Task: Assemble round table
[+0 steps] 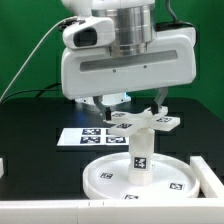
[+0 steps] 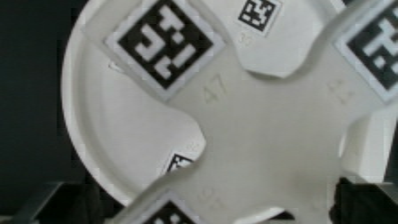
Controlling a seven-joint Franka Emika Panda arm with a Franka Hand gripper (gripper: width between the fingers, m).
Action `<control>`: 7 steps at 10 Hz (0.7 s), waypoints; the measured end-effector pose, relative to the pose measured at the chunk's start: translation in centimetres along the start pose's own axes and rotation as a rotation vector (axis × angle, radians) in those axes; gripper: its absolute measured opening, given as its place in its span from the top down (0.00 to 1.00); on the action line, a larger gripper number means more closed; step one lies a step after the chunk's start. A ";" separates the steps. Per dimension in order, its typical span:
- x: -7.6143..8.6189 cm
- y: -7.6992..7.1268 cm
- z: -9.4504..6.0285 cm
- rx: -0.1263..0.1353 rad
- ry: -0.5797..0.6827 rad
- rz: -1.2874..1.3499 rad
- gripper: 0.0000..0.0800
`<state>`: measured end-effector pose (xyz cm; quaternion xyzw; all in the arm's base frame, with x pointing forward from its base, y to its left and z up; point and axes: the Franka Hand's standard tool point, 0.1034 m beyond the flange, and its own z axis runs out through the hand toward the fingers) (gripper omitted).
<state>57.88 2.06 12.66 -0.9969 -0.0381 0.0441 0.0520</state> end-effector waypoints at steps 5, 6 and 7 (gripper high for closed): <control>1.1 -2.3 -0.4 -0.012 0.063 0.015 0.19; 1.1 -2.4 -0.3 -0.012 0.063 0.015 0.19; 1.1 -2.3 -0.3 -0.012 0.063 0.015 0.19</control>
Offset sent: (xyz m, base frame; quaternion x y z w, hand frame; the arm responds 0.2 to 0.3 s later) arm 0.0000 0.0000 0.0000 0.0000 0.0000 0.0000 1.0000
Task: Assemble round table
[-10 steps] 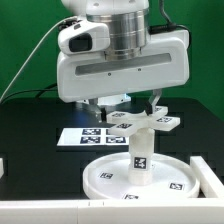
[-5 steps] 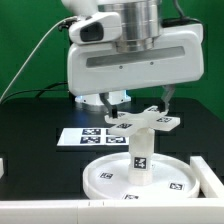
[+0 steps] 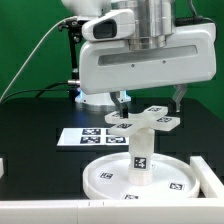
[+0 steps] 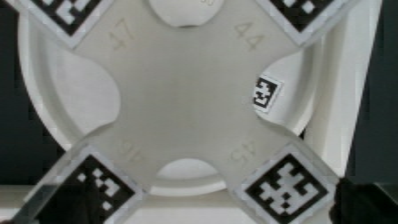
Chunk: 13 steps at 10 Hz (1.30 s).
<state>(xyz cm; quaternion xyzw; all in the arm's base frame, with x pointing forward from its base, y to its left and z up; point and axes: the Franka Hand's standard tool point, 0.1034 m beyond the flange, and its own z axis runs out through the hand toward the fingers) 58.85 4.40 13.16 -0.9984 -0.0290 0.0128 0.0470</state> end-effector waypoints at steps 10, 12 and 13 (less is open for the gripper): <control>-1.5 0.5 1.2 -0.011 0.021 0.008 0.19; -1.4 0.5 0.8 -0.008 0.023 0.011 0.19; -1.5 0.4 0.4 -0.006 0.030 0.010 0.19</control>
Offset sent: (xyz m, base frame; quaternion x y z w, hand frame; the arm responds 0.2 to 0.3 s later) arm -0.0083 0.0085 -0.0140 0.0285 0.0040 0.0279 0.9992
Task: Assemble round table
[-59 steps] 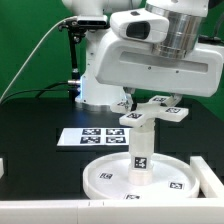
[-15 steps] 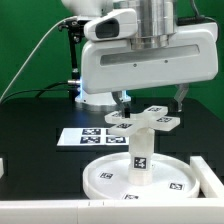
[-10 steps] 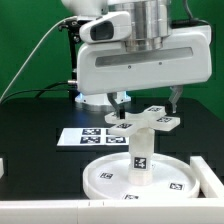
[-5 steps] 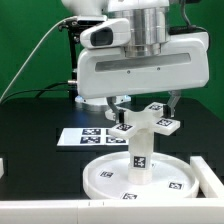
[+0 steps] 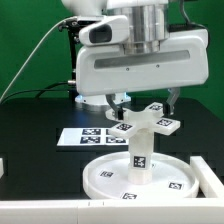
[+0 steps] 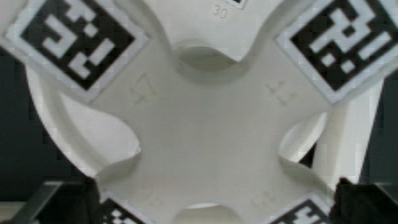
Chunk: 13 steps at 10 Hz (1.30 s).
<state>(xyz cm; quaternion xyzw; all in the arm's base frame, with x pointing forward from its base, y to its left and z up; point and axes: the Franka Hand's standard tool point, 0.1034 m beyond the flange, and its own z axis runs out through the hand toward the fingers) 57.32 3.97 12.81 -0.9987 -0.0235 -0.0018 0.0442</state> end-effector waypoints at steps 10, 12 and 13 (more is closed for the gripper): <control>-2.0 0.2 2.1 -0.007 -0.025 0.004 0.31; -1.9 0.3 2.0 -0.008 -0.022 0.005 0.44; -1.9 0.3 2.0 -0.008 -0.022 0.005 0.44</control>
Offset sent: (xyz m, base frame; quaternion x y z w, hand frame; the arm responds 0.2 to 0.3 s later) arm -0.0153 0.0049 -0.0166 -0.0063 0.0080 0.0089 0.9999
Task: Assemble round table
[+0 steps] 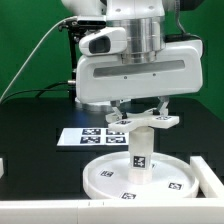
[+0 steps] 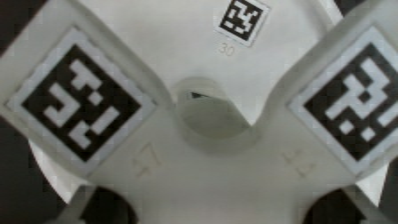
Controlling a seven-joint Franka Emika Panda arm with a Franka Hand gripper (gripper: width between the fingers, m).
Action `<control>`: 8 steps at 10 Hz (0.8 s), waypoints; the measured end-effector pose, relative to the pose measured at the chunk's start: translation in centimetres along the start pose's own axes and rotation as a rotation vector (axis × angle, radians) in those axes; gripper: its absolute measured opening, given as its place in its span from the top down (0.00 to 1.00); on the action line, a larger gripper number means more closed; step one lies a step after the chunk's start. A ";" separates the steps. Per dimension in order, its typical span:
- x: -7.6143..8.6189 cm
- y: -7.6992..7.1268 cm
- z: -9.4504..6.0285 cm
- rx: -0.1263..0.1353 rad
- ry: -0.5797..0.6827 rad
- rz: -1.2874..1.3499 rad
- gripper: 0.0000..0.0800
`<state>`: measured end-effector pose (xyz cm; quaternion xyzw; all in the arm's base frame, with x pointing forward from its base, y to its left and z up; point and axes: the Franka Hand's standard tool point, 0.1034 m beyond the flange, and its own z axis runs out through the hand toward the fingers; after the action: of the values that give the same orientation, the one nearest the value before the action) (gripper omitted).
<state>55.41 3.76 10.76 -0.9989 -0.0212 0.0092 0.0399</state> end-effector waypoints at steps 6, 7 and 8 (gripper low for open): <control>0.8 0.0 0.0 -0.014 -0.010 0.105 0.44; 0.8 -0.1 0.0 -0.010 -0.009 0.245 0.44; 0.8 -0.1 0.0 -0.005 -0.007 0.400 0.44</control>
Offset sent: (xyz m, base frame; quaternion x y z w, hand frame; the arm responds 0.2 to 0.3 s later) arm 0.0000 0.0000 0.0000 0.0000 0.0000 0.0650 0.9979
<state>56.24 3.88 10.71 -0.9833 0.1774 0.0205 0.0347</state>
